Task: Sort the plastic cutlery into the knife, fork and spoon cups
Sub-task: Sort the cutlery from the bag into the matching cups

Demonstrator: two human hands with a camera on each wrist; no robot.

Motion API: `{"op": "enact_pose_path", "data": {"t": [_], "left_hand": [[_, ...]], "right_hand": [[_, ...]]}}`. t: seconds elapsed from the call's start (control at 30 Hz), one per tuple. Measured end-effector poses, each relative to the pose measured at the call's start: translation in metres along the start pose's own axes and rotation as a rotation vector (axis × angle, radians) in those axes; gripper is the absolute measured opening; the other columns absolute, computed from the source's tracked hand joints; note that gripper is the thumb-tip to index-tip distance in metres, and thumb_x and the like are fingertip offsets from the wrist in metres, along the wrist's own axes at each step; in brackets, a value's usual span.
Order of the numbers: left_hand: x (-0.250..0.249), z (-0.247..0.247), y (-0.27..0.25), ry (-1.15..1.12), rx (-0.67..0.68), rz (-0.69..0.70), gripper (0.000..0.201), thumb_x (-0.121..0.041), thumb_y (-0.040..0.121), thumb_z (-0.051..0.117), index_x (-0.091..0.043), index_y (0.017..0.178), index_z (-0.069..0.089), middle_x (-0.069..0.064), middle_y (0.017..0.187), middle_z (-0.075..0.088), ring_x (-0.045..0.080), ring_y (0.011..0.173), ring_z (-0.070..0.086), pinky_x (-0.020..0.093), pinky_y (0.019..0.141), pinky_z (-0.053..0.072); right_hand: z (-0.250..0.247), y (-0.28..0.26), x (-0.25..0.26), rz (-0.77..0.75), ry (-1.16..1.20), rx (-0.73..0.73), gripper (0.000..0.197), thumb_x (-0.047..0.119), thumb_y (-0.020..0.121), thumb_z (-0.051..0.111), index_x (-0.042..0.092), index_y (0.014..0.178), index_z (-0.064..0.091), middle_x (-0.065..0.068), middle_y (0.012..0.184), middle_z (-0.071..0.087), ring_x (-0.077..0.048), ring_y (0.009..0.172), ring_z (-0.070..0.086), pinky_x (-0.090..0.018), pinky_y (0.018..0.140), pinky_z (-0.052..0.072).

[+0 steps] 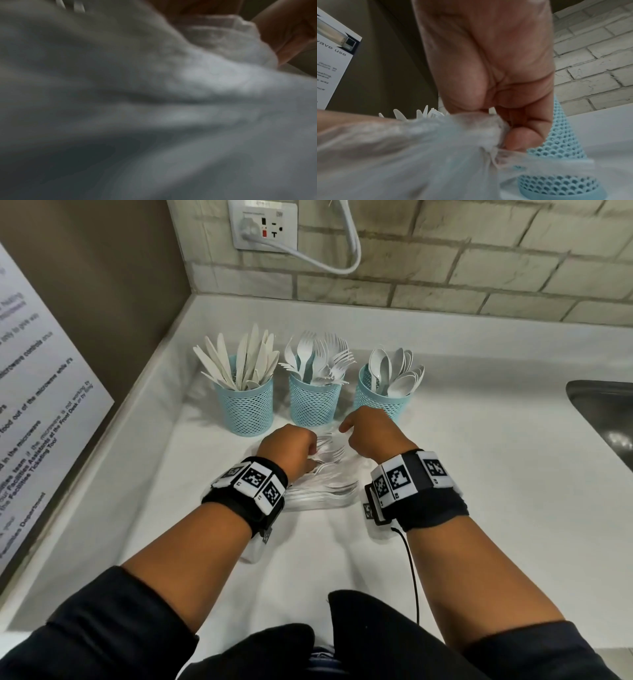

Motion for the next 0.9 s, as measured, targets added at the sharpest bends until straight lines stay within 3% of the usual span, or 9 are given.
{"op": "enact_pose_path", "data": {"t": [0.37,0.53,0.73,0.9], "left_hand": [[-0.0036,-0.0058,-0.0036,0.020,-0.049,0.020,0.016,-0.017,0.081,0.065,-0.008,0.094,0.063,0.012,0.099,0.062,0.029,0.092,0.058,0.027,0.069,0.036],[-0.0033,-0.0036,-0.0053,-0.047,-0.014,0.053,0.029,-0.009,0.082,0.063,-0.007,0.109,0.052,0.014,0.101,0.063,0.031,0.095,0.058,0.028,0.070,0.037],[-0.0017,-0.0065,-0.0066,-0.065,-0.018,0.054,0.035,-0.014,0.084,0.063,-0.008,0.114,0.046,0.013,0.104,0.062,0.031,0.096,0.059,0.032,0.074,0.042],[-0.0029,-0.0043,-0.0076,-0.085,0.011,0.066,0.036,-0.008,0.087,0.057,-0.008,0.119,0.042,0.015,0.096,0.061,0.023,0.073,0.046,0.027,0.064,0.031]], "right_hand": [[-0.0013,0.0024,-0.0057,0.019,0.047,-0.027,0.032,0.002,0.087,0.048,0.006,0.115,0.063,-0.013,0.126,0.058,-0.028,0.119,0.052,-0.035,0.098,0.044],[-0.0019,0.0021,-0.0057,0.008,0.036,-0.039,0.032,0.002,0.087,0.048,0.004,0.115,0.063,-0.013,0.123,0.059,-0.028,0.117,0.053,-0.035,0.097,0.044],[-0.0025,0.0020,-0.0054,0.022,0.053,-0.039,0.032,0.001,0.086,0.047,0.004,0.114,0.063,-0.013,0.122,0.059,-0.028,0.114,0.055,-0.035,0.096,0.046],[-0.0031,0.0017,-0.0064,0.026,0.065,-0.041,0.032,0.001,0.086,0.047,0.004,0.114,0.063,-0.013,0.123,0.059,-0.028,0.115,0.054,-0.035,0.097,0.045]]}}
Point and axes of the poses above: each hand's wrist, its own y-axis towards the middle knuckle, its own z-axis out of the palm, x = y × z, the point moved 3 cm from there along y, towards the middle knuckle
